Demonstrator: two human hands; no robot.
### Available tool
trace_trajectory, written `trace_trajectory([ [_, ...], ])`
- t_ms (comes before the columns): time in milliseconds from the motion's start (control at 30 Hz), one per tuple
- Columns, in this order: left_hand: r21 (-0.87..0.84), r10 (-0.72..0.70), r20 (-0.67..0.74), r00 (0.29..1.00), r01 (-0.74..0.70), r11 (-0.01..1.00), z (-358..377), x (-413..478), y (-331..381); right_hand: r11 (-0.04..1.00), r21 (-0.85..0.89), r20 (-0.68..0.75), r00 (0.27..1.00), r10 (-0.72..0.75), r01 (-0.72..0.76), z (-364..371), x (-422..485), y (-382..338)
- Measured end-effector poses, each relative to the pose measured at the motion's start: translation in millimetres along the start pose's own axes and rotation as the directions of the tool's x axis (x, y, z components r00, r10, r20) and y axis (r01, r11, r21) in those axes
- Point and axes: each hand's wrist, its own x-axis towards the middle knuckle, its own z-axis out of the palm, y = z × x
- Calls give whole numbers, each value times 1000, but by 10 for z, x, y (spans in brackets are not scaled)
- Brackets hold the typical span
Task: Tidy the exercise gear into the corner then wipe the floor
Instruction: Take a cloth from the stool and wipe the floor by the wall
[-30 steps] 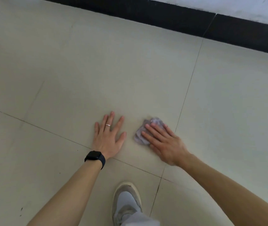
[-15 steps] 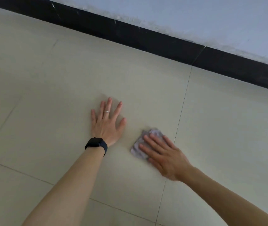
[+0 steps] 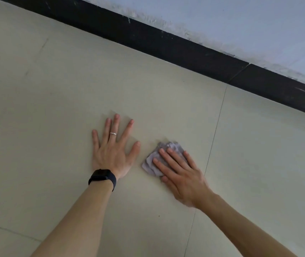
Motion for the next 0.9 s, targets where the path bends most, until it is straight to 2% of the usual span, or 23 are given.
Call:
trace_trajectory([
  [33,5,1,0,1000,-1,1000,-3,0,-7,999,-28,-19,999,42,-43,-20,110,187],
  [67,8,5,-3,1000,-5,1000,-4,-1,-11,983,-25,-63,982,180,-182,-52,245,409],
  [100,8,9,-7,1000,-9,1000,-3,1,-18,920,30,-99,915,391,-390,-112,412,640],
  [133,6,13,-11,1000,-13,1000,6,5,-23,785,127,-122,776,619,-606,-203,590,853],
  [167,8,15,-15,1000,-15,1000,11,3,-25,604,232,-115,594,796,-763,-302,783,1027],
  [200,10,14,-19,1000,-14,1000,18,9,-29,432,318,-79,430,899,-844,-429,989,1166],
  [233,11,12,-23,1000,-12,1000,23,21,-32,290,356,-5,309,951,-888,-487,1240,1249],
  [267,11,10,-23,1000,-10,1000,24,29,-35,205,373,53,242,969,-905,-519,1495,1266],
  [300,9,9,-20,1000,-9,1000,21,33,-37,179,388,60,218,974,-904,-550,1740,1222],
  [333,7,12,-19,1000,-11,1000,23,30,-37,204,391,-16,215,977,-898,-576,1953,1138],
  [367,5,13,-16,1000,-13,1000,22,29,-39,290,369,-95,275,957,-883,-572,2127,1024],
  [400,2,11,-14,1000,-11,1000,21,34,-40,453,312,-96,447,889,-835,-545,2247,872],
  [433,1,7,-8,1000,-7,1000,17,36,-45,654,236,-34,667,745,-719,-506,2310,686],
  [467,1,5,1,1000,-5,1000,12,31,-46,808,198,32,828,560,-555,-458,2300,524],
  [500,-1,4,7,1000,-4,1000,7,29,-46,901,157,55,915,401,-404,-429,2236,397],
  [533,-7,5,14,1000,-5,1000,2,28,-52,946,116,48,953,299,-303,-430,2089,286],
  [600,-10,2,29,1000,-2,1000,-3,25,-54,973,75,40,975,217,-219,-349,1646,109],
  [700,20,-18,68,998,17,1000,-12,22,-54,972,97,121,972,203,-216,-204,610,-214],
  [800,14,-8,98,995,7,1000,-49,23,-29,988,59,187,974,132,-145,-46,-493,-683],
  [900,11,-6,119,993,4,1000,-70,33,-11,997,28,238,969,58,-66,108,-1012,-975],
])
